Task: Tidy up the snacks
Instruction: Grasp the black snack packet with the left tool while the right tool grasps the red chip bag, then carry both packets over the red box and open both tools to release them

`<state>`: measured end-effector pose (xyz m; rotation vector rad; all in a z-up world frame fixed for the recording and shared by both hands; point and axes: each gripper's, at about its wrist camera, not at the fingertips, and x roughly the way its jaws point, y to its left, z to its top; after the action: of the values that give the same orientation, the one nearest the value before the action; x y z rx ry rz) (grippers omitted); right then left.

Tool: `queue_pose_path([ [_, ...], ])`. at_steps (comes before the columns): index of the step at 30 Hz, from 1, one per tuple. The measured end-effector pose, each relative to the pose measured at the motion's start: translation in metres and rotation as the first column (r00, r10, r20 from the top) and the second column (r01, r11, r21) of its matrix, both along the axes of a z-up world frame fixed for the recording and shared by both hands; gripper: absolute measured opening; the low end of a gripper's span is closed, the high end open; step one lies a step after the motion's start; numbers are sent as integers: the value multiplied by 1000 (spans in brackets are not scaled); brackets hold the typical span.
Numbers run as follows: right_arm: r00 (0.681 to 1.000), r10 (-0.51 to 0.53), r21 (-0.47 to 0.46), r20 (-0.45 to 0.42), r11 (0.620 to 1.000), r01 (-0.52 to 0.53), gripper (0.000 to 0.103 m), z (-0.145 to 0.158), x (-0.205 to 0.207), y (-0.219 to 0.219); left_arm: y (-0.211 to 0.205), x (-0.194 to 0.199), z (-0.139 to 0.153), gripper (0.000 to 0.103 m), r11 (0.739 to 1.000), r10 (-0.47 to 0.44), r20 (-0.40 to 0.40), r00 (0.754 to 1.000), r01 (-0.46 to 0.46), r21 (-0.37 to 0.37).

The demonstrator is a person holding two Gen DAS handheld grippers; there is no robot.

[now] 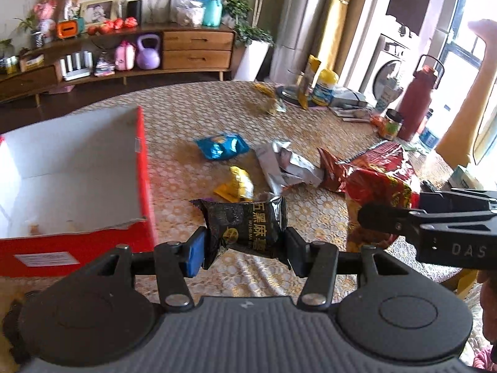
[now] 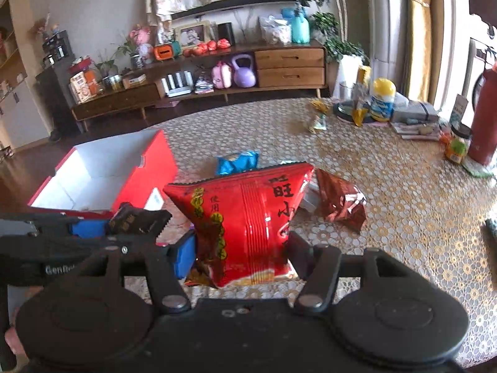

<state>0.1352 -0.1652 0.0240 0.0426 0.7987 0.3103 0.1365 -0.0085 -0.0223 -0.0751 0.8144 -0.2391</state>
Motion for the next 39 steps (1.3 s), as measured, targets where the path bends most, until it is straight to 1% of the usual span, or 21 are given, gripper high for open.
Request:
queue_pose_path([
  [4,999,38,0,10,999,-38,60,16,-8,15,17,-8,16,53,999,31,17,999,-31,11],
  [10,995,102,0,16,995,-102,60,35,-9,45,46,-11,40,53,996,83,31,996,-84,28],
  [15,988,155,-12,29,988,-154,60,49,-4,76,73,-12,57,53,991,126,58,990,-129,47],
  [21,975,216,-20,47,976,-215,60,61,10,115,111,-8,72,53,982,175,66,982,-179,64],
  [27,964,263,-29,36,964,-263,60,61,25,155,146,-2,80,53,969,218,78,973,-225,99],
  [30,960,280,-33,29,960,-279,60,59,34,174,167,6,81,53,961,250,71,966,-257,107],
  [35,953,301,-46,19,953,-300,60,53,44,201,199,22,76,53,941,304,69,950,-311,135],
  [39,950,311,-68,0,948,-310,60,43,56,223,221,41,65,53,928,340,41,939,-343,145],
])
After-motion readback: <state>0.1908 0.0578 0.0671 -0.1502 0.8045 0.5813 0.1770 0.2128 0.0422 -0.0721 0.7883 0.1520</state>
